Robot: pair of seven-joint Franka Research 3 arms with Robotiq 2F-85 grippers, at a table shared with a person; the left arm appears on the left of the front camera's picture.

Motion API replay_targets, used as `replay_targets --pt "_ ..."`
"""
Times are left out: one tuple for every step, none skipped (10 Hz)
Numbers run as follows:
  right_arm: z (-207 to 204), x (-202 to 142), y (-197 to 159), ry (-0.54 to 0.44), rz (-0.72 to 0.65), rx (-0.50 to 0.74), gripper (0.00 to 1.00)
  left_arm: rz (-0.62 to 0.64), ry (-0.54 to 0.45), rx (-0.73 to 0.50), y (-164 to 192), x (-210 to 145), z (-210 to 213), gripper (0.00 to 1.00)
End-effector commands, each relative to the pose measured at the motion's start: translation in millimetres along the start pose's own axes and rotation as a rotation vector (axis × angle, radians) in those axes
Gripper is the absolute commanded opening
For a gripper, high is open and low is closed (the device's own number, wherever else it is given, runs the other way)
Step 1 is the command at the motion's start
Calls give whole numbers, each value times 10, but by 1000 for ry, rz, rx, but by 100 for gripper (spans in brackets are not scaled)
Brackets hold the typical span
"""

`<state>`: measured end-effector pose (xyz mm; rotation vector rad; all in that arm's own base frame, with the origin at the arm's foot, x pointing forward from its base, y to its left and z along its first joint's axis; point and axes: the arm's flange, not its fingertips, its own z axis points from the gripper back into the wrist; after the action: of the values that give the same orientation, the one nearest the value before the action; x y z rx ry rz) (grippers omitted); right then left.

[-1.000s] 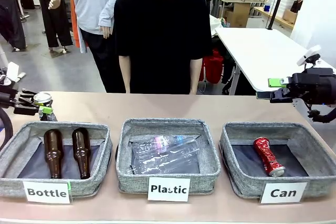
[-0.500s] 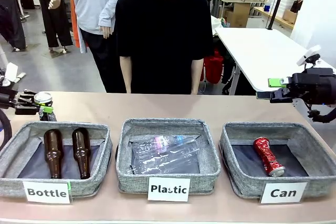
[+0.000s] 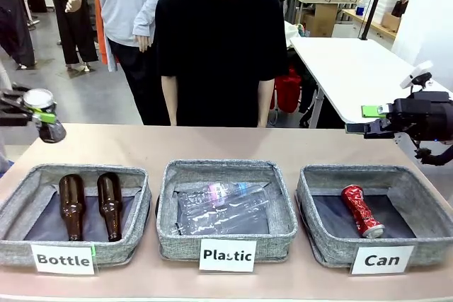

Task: Sort the can waste into the basket.
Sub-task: Pick up the can waste from the table and place it in the right Fabric basket.

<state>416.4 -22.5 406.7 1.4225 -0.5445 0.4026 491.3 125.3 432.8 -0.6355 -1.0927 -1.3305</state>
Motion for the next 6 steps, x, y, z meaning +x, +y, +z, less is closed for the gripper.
replay_targets --pt "14 -2 21 4 20 10 100 112 4 31 -616 522 153 0" --pt "14 -2 21 4 20 10 100 102 -49 -113 -1067 659 207 0" --pt "14 -2 21 4 20 10 100 113 -94 -214 -1414 712 253 0" --pt "14 -2 21 4 20 10 100 120 -99 -199 -1635 690 260 0" --pt "14 -2 21 4 20 10 100 125 -100 -212 -1750 640 253 0" --pt "14 -2 21 4 20 10 100 144 -106 -191 -1651 528 254 0"
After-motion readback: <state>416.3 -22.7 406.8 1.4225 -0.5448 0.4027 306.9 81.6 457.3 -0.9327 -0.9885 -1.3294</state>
